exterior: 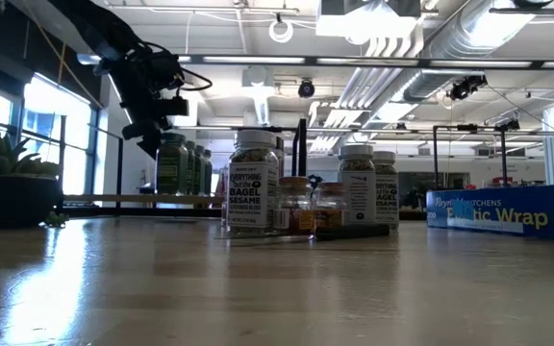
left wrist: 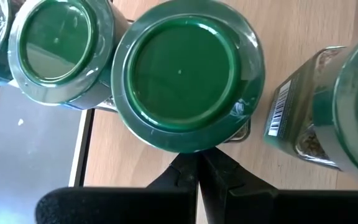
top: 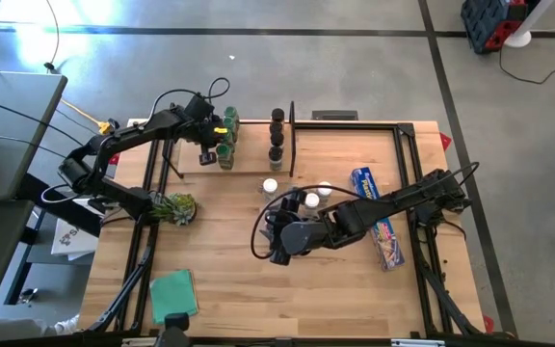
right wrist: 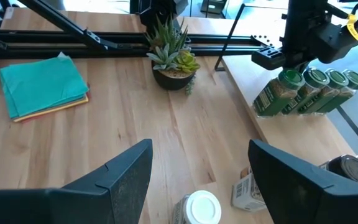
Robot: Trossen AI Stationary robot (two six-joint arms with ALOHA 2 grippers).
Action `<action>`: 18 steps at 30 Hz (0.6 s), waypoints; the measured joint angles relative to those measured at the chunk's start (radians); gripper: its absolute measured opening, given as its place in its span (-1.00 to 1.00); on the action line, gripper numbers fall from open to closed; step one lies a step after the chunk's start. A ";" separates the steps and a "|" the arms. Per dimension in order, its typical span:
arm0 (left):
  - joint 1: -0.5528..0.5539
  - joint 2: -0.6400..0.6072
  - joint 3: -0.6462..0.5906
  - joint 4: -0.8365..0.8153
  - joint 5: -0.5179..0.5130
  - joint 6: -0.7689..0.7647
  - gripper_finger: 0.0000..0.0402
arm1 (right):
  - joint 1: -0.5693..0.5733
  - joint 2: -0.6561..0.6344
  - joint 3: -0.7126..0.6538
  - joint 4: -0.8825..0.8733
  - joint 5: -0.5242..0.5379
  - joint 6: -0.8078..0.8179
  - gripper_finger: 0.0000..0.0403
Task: Shelf spices
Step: Adjust the green lid seasoning bottles
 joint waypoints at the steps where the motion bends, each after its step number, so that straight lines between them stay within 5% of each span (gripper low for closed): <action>1: 0.000 0.000 0.000 0.000 0.003 0.000 -1.00 | 0.000 0.000 0.000 0.000 0.000 0.000 0.30; 18: 0.000 0.000 0.000 0.035 0.004 -0.024 -1.00 | 0.000 0.000 0.000 0.000 0.000 0.000 0.30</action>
